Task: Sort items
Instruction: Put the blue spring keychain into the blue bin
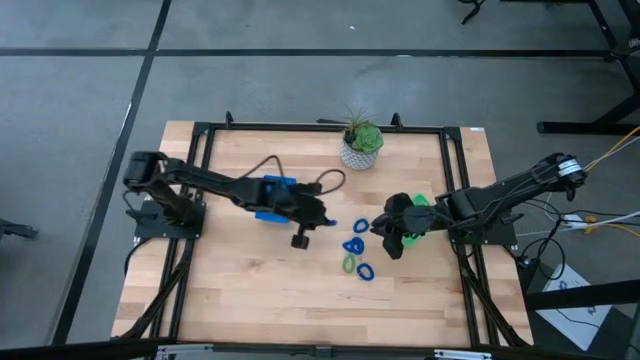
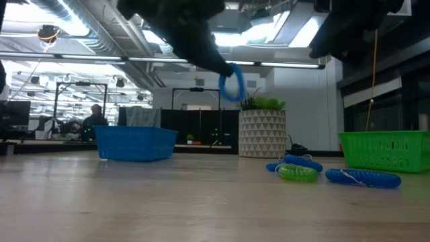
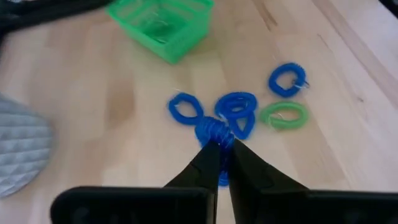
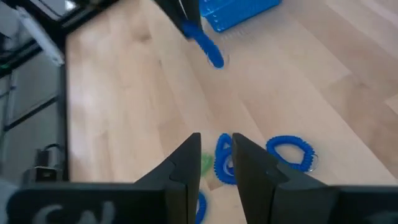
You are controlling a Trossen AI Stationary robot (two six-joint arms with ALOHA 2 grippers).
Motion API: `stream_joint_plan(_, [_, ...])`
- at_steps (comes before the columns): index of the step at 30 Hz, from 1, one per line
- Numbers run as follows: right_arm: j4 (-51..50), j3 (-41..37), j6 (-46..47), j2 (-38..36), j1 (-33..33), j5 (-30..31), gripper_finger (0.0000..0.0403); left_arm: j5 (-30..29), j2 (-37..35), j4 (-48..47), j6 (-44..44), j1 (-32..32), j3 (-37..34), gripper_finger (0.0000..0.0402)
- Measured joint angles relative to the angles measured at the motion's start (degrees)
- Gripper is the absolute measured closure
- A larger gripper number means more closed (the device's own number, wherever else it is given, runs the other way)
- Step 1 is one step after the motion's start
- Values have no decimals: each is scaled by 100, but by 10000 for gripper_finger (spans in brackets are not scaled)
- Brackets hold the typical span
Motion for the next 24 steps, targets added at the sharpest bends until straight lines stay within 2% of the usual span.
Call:
stream_joint_plan(10, [275,-4,-130,770,0,-34,313,-498,-1065,101,-409,0,-792,388])
stream_joint_plan(17, [1414,-4,-1841,1097,171,-830,313,-555,-1405,55,-599,0,-1066,387])
stream_joint_plan(24, [1840,-157,-2727,964,297,-909,313,-643,-1432,46,-687,0,-1071,387])
